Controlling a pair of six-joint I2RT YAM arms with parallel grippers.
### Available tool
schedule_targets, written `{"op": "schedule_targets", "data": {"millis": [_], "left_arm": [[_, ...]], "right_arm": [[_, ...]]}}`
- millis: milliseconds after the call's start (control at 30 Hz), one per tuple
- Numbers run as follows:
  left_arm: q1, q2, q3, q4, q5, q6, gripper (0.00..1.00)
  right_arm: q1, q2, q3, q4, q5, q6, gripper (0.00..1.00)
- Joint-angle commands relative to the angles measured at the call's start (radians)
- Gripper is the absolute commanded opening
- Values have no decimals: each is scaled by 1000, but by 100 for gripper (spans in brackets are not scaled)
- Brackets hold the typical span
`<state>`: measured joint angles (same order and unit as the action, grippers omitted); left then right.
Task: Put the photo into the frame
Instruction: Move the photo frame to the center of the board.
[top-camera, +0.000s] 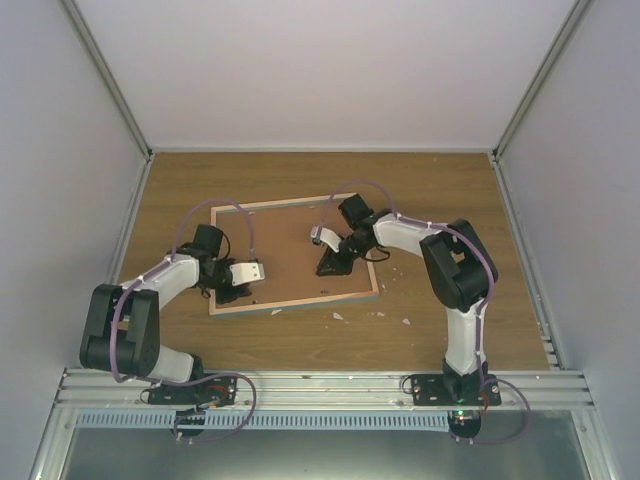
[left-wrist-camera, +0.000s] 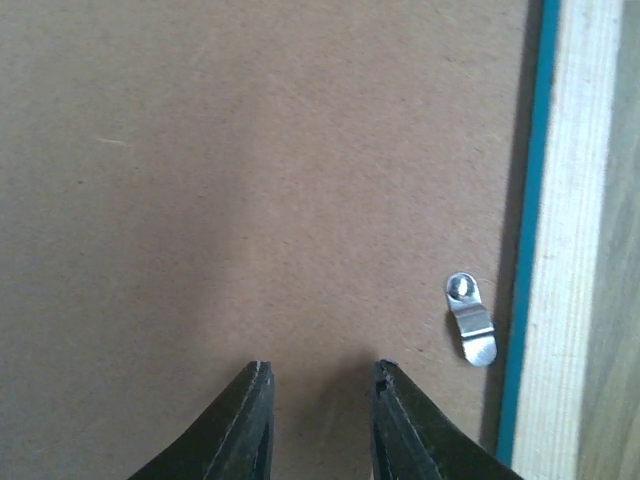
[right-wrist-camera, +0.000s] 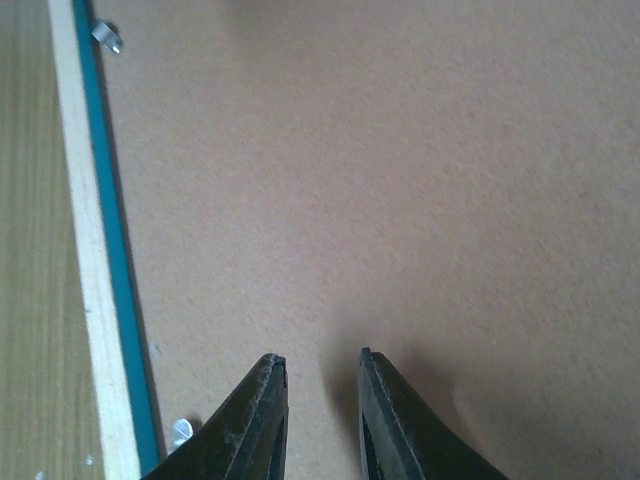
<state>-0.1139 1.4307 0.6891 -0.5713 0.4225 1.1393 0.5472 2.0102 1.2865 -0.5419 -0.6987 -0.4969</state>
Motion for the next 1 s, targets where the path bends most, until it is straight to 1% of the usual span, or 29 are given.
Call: {"op": "schedule_targets", "data": {"millis": [0, 133, 200, 333, 400, 467, 567, 700, 800, 867, 900, 967], "left_arm": [[-14, -5, -23, -49, -14, 99, 30], [-58, -27, -88, -84, -47, 177, 30], [-82, -54, -130, -99, -73, 213, 30], [-86, -80, -152, -179, -86, 282, 30], [-87, -91, -163, -222, -99, 315, 30], [-84, -111, -183, -253, -124, 347, 29], [-75, -158, -218, -282, -159, 398, 30], [-67, -221, -249, -338, -186, 460, 30], [-49, -263, -245, -380, -182, 491, 31], [-47, -282, -206, -424, -154, 505, 34], [-48, -287, -169, -451, -118, 507, 37], [-48, -272, -58, -477, -12, 458, 40]], "right_arm": [[15, -41, 47, -6, -81, 32, 24], [-24, -18, 98, 17, -63, 85, 25], [-52, 11, 148, 22, -25, 113, 27], [-106, 102, 254, 28, 60, 149, 28], [-133, 157, 313, 0, 57, 157, 28], [-144, 186, 326, -13, 72, 144, 28], [-143, 178, 255, -29, 69, 102, 28], [-129, 114, 54, -47, 70, 47, 27], [-123, 49, -65, -66, 69, 16, 27], [-112, 7, -117, -95, 49, -2, 27], [-109, -16, -129, -111, 34, -20, 27], [-118, -72, -117, -126, 4, -30, 28]]}}
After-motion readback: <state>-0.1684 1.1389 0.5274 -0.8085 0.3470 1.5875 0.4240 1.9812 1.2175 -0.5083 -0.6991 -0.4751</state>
